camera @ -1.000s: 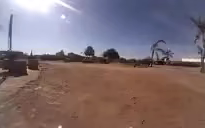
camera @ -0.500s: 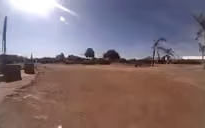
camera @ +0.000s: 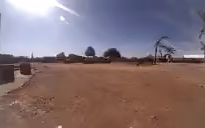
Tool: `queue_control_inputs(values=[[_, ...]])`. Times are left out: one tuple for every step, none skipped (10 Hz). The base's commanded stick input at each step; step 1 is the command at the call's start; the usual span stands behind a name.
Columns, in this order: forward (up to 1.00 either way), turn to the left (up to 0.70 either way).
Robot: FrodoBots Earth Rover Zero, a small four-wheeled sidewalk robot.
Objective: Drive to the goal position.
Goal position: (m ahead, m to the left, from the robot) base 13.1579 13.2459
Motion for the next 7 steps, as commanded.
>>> queue_control_inputs(values=[[0.7, 0.0], [0.7, 0.02], [0.7, 0.02], [0.7, 0.02], [0.7, 0.0], [0.7, 0.0], [0.7, 0.0]])
